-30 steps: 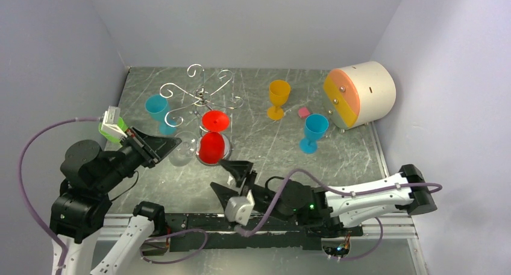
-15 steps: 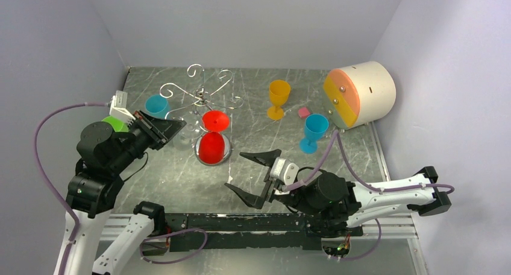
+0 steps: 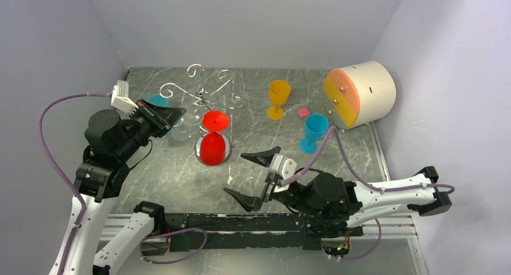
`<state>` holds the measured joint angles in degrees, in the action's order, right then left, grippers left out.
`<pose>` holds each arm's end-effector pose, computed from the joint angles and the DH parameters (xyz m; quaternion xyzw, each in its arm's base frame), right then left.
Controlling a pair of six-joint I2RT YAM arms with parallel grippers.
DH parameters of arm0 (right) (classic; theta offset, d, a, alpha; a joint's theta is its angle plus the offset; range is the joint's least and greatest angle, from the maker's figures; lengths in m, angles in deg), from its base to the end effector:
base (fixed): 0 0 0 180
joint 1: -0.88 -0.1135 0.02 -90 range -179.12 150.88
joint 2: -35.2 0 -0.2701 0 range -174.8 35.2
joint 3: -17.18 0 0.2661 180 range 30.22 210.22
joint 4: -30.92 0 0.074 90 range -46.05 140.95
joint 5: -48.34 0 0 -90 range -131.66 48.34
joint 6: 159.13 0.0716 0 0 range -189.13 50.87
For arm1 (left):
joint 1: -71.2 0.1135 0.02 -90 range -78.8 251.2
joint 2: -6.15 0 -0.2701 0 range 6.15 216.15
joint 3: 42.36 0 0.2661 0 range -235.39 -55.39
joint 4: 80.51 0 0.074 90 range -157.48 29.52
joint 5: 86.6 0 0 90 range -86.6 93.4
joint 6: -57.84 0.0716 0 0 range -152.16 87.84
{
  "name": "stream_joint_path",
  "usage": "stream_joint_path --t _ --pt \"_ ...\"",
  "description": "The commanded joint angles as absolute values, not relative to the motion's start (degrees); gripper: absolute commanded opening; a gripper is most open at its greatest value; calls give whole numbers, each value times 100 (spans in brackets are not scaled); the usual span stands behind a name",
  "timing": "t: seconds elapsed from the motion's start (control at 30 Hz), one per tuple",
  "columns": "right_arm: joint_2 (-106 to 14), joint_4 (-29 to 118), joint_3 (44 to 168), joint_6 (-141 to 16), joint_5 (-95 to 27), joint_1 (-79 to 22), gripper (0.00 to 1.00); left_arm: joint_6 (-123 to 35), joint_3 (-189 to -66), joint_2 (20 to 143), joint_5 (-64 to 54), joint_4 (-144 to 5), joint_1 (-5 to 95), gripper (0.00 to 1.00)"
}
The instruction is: Place the wine glass upside down on the wine glass rack
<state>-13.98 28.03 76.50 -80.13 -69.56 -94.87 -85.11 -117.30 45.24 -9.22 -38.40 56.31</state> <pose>0.0094 0.2413 0.3957 -0.3721 0.5118 0.4012 0.6623 0.1594 -0.0586 0.4240 -0.1720 0.7236 -0.4381 0.5048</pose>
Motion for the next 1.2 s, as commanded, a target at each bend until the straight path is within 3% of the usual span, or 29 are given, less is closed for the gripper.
stream_joint_path --t 0.0,1.17 --pt "-1227 2835 7794 -7768 -6987 -9502 100 -8451 -11850 4517 -619 -4359 5600 7" --pt "-1116 3181 7952 -7440 -6838 -9509 100 -8417 -11463 3992 751 -4019 5600 7"
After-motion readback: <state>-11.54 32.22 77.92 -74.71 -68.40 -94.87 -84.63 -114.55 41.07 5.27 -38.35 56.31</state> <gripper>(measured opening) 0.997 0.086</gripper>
